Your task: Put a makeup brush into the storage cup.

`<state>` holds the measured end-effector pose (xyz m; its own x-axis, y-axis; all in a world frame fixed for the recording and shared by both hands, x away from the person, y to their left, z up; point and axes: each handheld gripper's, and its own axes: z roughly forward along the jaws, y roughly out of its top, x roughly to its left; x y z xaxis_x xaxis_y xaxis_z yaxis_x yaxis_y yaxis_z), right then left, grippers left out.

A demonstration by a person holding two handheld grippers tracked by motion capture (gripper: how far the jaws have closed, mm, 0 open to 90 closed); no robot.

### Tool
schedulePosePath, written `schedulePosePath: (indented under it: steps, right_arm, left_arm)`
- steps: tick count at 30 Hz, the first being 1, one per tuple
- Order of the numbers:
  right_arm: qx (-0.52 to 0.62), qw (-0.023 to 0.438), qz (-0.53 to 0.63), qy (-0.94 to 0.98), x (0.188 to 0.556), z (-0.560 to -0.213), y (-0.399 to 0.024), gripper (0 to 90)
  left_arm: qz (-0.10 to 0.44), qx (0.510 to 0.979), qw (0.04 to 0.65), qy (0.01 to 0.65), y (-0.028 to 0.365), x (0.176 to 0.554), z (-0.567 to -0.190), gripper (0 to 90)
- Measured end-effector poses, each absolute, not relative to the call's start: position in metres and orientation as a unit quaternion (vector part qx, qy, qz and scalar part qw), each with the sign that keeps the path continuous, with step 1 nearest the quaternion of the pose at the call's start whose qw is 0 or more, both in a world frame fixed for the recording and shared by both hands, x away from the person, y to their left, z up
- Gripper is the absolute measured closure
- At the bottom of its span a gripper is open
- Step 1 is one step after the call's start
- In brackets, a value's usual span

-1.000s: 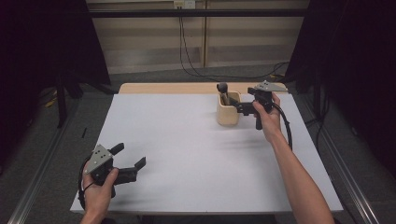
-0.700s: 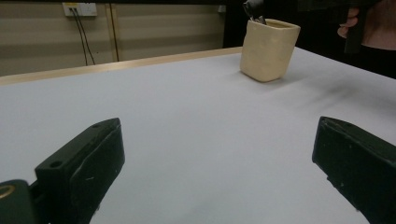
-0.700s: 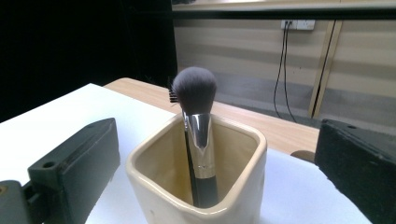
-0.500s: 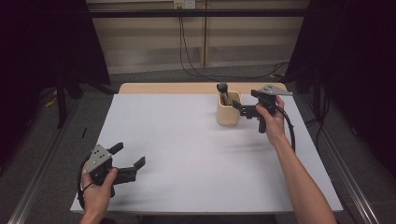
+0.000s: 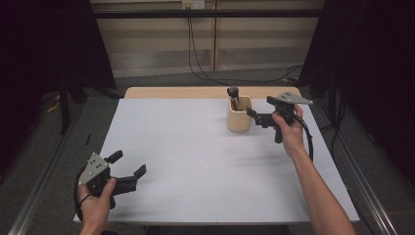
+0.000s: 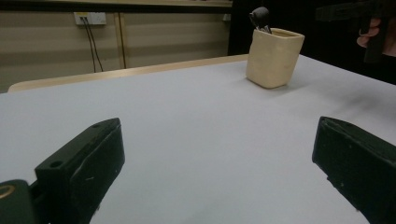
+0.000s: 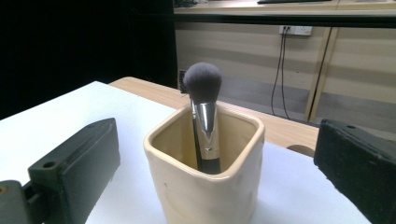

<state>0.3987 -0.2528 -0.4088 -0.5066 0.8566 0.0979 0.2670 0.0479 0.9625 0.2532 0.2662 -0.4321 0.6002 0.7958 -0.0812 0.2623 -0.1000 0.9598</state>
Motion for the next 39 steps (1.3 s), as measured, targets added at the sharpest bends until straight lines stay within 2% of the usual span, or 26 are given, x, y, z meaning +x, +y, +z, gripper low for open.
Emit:
schedulePosePath:
  steps: [39]
  right_arm:
    - [0.434, 0.291, 0.522, 0.674, 0.316, -0.411, -0.293, 0.3]
  left_arm:
    - [0.246, 0.703, 0.548, 0.380, 0.265, 0.246, -0.431, 2.4]
